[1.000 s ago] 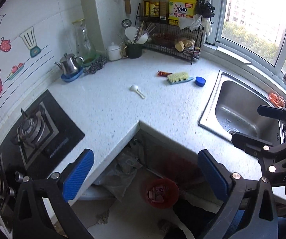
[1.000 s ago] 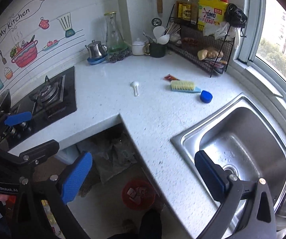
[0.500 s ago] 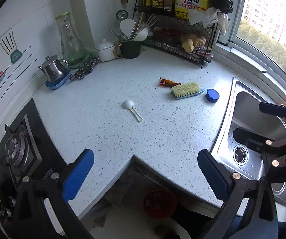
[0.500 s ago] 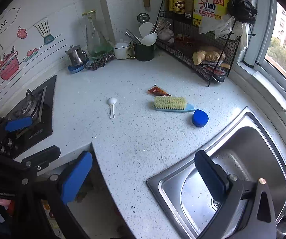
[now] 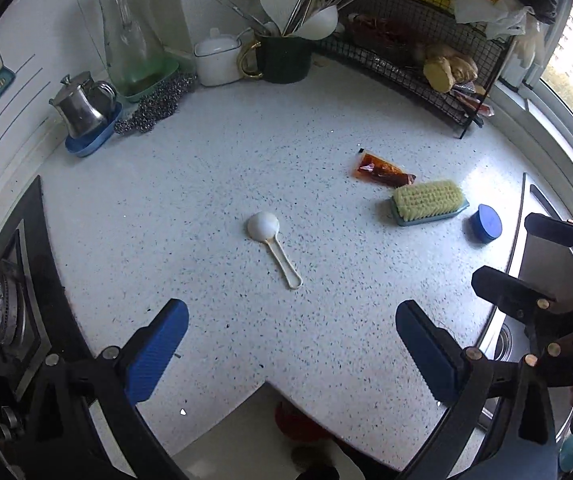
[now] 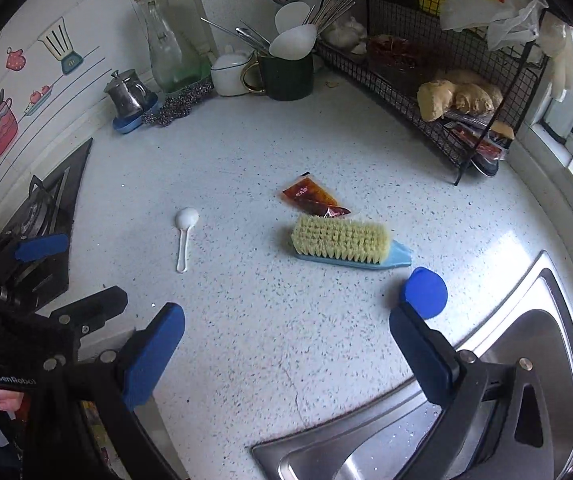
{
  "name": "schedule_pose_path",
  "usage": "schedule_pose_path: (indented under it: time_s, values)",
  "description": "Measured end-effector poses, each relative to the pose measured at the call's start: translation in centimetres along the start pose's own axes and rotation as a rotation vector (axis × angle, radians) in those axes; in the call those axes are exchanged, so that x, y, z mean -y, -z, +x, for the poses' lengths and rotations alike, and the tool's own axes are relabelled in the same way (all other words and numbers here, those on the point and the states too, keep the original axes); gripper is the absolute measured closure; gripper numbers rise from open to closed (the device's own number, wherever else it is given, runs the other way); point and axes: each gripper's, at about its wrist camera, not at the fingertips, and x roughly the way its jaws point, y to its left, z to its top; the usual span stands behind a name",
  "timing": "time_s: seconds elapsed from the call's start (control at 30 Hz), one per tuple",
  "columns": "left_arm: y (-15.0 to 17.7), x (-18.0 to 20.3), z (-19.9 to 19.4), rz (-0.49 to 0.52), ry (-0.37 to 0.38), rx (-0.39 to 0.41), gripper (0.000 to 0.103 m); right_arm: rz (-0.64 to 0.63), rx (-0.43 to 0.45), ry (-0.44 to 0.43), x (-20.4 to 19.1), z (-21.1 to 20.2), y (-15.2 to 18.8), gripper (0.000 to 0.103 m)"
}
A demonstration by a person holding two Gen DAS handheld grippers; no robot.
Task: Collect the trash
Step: 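Raise both tools back up toward the counter items, then grasp the white measuring spoon with the left gripper while the right gripper grasps the yellow brush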
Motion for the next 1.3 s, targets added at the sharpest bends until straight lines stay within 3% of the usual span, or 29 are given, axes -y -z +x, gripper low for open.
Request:
schedule_pose_path:
  time_s: [0.4,0.5,0.63,0.77,0.83,0.93,1.03,1.1,1.3]
  values:
    - [-2.9,-1.6,8.3,-0.076,0.01,-0.078,0.0,-0.012,-0.073,-0.019,1.2,6.1,-2.4,0.001]
    - [-3.3,-2.1,9.7,-0.101,0.003,-0.091,0.008,-0.016,-0.078,-0.025,1.3,6.7,-2.6,0.001]
    - [-3.6,-2.8,10.8,-0.131,-0.014,-0.098,0.01,-0.01,-0.085,-0.028,1.9,7.2,-3.0,0.001]
    - [-4.1,-3.6,11.8,-0.134,-0.026,-0.105,0.02,-0.002,-0.083,-0.025,2.5,7.4,-3.2,0.001]
    - [-4.3,-3.5,11.9,-0.115,-0.022,-0.093,0.021,0.002,-0.082,-0.029,2.6,7.3,-3.2,0.001]
    - [-4.7,-3.3,12.0,-0.084,-0.042,-0.077,0.031,0.002,-0.084,-0.032,2.8,7.1,-3.1,0.001]
    - [-5.1,-3.1,11.7,-0.071,-0.03,-0.068,0.054,0.003,-0.088,-0.033,2.8,7.0,-3.1,0.001]
    - [-5.2,-2.8,11.5,-0.059,-0.023,-0.061,0.075,0.006,-0.087,-0.029,3.0,6.8,-2.9,0.001]
    - [-5.0,-2.2,11.2,-0.053,-0.012,-0.073,0.075,-0.011,-0.094,-0.025,3.6,6.0,-2.4,0.001]
